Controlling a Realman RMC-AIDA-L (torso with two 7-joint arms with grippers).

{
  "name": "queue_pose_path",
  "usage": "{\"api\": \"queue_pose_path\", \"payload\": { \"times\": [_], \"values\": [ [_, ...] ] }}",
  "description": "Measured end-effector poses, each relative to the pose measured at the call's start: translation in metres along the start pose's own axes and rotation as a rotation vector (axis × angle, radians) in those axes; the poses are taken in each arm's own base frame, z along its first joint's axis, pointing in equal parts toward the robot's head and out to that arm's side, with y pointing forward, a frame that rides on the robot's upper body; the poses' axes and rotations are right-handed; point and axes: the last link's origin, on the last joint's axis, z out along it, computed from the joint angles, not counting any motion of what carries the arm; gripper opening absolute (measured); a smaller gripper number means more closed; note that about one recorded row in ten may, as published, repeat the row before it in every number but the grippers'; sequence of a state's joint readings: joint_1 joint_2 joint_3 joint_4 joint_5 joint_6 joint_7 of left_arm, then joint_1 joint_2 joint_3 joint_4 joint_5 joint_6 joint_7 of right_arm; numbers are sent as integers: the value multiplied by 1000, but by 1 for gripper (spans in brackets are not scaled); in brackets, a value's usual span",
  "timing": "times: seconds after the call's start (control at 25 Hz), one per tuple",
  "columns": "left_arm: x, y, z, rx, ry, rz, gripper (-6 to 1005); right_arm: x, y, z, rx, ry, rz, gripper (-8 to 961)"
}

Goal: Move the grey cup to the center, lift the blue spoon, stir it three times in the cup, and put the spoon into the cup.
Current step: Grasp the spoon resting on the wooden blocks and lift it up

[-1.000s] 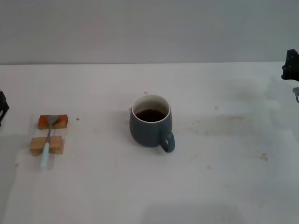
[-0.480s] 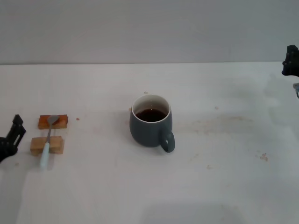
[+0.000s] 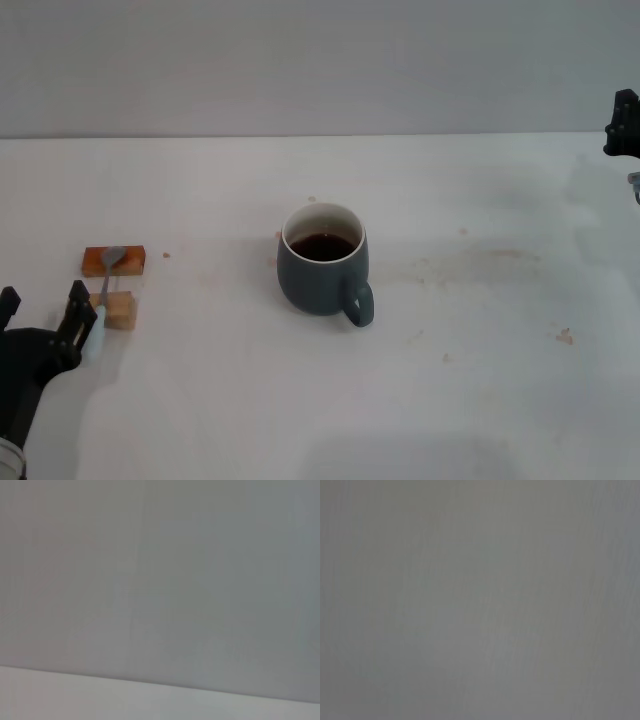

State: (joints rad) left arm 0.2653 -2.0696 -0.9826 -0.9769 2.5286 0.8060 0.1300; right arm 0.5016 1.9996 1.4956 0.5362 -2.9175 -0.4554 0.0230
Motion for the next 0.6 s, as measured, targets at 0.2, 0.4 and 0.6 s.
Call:
{"api": "queue_pose_path", "payload": {
  "times": [0.2,0.4,0.6],
  "values": [
    [-10,6,-5,10,-6,9,752,-2,-2,0,2,-4,-4,2],
    [-19,15,-7,4,-1,8,737,-6,-2,2,0,-9,-9,2],
    [-24,21,-8,25,-6,42,730,-8,-2,1,14,-17,-38,2]
  ]
}}
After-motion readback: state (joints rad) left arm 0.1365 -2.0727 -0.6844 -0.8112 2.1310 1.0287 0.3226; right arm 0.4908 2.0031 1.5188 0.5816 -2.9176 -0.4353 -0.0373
